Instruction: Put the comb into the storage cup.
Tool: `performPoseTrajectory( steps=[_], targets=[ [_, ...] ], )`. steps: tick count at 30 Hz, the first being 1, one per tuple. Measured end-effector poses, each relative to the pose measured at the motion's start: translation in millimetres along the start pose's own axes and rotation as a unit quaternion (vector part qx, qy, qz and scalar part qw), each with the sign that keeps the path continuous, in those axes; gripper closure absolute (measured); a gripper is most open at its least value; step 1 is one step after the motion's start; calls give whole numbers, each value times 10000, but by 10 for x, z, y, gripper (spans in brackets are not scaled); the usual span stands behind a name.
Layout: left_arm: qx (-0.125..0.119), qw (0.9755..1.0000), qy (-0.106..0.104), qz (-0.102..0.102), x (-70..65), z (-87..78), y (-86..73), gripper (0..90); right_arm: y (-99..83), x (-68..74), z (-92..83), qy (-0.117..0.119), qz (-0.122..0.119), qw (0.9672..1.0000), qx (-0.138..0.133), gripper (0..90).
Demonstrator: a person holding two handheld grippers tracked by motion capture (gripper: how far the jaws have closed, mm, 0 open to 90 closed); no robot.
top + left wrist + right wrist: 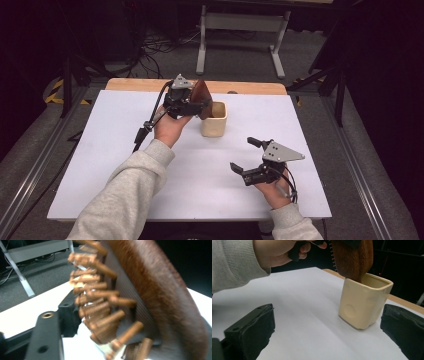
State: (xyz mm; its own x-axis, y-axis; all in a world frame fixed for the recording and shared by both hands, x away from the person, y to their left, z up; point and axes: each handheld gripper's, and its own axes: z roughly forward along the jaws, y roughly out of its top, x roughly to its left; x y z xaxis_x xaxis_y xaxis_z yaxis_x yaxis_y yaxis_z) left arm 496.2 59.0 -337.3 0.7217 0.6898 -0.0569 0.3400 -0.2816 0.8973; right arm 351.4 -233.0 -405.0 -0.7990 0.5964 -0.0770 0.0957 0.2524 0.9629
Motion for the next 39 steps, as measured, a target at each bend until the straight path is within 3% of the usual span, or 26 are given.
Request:
performPoseTrajectory(
  steps=[5, 10, 18, 25, 29, 36, 39],
  targets=[
    [84, 9984, 296, 464, 2, -20, -36, 150, 4, -1, -6, -10, -21, 10000, -53, 2],
    [45, 9985, 307, 441, 33, -139, -34, 10, 4, -8, -5, -14, -6, 10000, -46, 2],
    [-238, 9978, 91, 606, 58, -562, -67, 2, 39, -39, -38, -39, -14, 9999, -91, 2],
    [-504, 9967, -143, 614, 58, -964, -193, 2, 82, -76, -94, -105, -34, 9999, -47, 3],
    [-931, 9938, -148, 594, 66, -1125, -324, 2, 96, -90, -117, -123, -55, 9999, -39, 3],
    [-658, 9959, -106, 613, 74, -1336, -565, 2, 102, -100, -129, -69, -104, 9999, 6, 11],
    [-675, 9962, -104, 550, 87, -1401, -674, 2, 101, -107, -136, -49, -123, 9999, 11, 16]
  ],
)
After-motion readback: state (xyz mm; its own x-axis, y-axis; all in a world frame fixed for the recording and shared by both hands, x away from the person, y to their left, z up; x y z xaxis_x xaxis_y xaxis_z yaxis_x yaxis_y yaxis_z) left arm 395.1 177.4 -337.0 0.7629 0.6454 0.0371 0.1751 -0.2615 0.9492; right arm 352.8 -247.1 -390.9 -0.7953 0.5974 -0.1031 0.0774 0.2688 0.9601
